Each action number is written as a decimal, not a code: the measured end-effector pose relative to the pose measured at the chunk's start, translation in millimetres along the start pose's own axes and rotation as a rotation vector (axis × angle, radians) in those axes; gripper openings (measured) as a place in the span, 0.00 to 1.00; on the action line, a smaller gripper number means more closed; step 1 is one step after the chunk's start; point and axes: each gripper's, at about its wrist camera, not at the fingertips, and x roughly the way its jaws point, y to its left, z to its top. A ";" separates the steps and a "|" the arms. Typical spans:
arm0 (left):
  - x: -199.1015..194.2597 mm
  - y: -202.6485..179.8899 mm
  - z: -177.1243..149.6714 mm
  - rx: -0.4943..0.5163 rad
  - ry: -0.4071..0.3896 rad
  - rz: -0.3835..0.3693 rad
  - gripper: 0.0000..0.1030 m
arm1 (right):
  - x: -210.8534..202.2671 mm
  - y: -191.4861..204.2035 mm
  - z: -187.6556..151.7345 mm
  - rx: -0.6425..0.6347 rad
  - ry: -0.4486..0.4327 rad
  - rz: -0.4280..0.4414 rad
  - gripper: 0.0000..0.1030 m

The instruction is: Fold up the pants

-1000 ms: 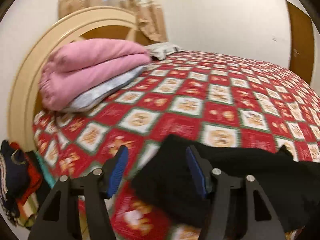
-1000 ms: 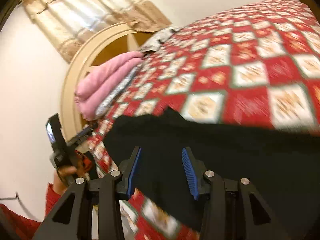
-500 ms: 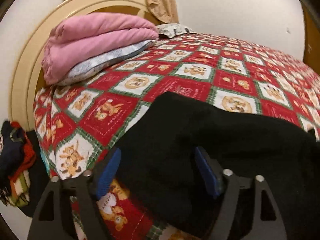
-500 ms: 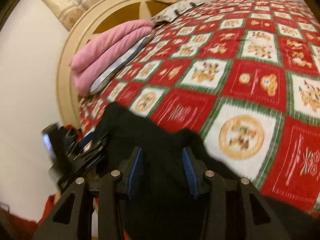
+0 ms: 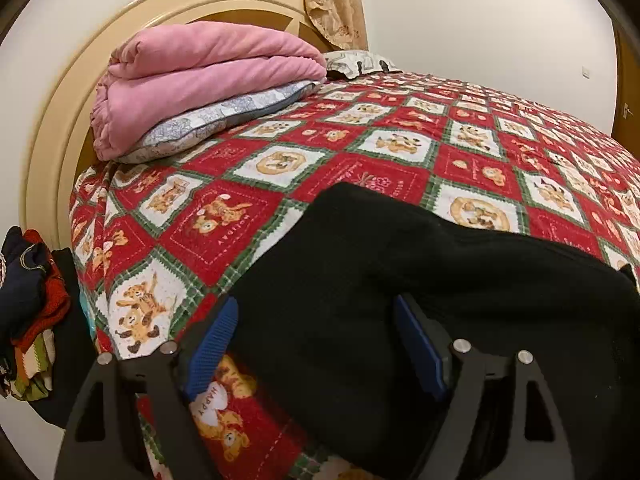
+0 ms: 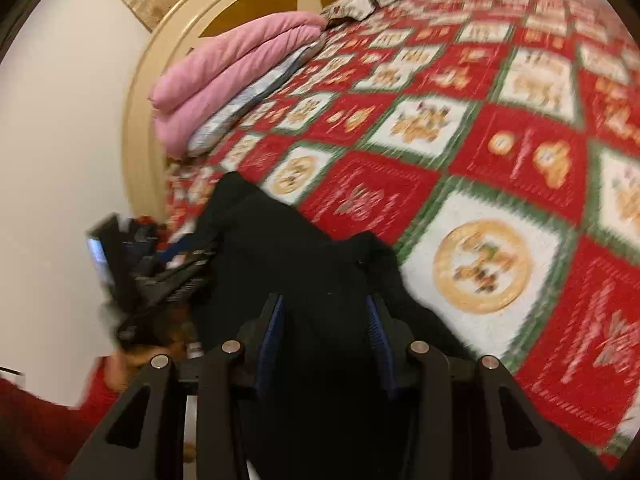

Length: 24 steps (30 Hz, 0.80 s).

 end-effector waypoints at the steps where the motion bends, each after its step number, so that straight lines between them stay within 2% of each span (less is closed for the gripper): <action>1: -0.1 -0.1 -0.1 0.000 0.000 0.000 0.81 | 0.8 -3.2 0.5 0.026 0.031 0.076 0.43; 3: -0.2 0.2 -0.1 -0.003 0.001 -0.002 0.81 | 5.1 -6.4 1.5 0.046 0.078 0.161 0.43; 4: -0.3 0.3 -0.4 -0.005 0.001 -0.003 0.81 | 9.0 -7.6 3.1 0.053 0.084 0.174 0.43; 6: -0.2 0.0 0.1 -0.008 0.004 -0.002 0.81 | 15.7 -11.9 9.3 0.076 0.063 0.187 0.43; 9: 0.5 0.6 1.8 -0.009 0.013 -0.003 0.81 | 28.9 -25.7 20.9 0.216 -0.003 0.321 0.43; 10: 0.7 1.1 2.0 -0.010 0.015 -0.005 0.81 | 35.3 -26.7 23.6 0.238 0.002 0.355 0.43; 14: 2.3 2.3 3.2 -0.001 0.018 -0.013 0.82 | 34.4 -33.8 38.7 0.263 -0.002 0.347 0.43; 18: 4.4 1.6 2.8 0.010 0.020 -0.014 0.85 | 22.7 -70.8 51.1 0.397 -0.023 0.395 0.40; 19: 4.9 1.1 2.5 0.016 0.017 -0.010 0.86 | 21.4 -75.0 50.8 0.412 -0.021 0.386 0.35; 22: 8.8 5.4 1.8 0.004 0.018 -0.003 0.96 | 15.9 -69.6 48.8 0.367 0.003 0.323 0.34; 24: 15.2 15.8 2.0 -0.046 0.043 -0.040 1.00 | 1.6 -67.9 45.8 0.338 -0.006 0.249 0.34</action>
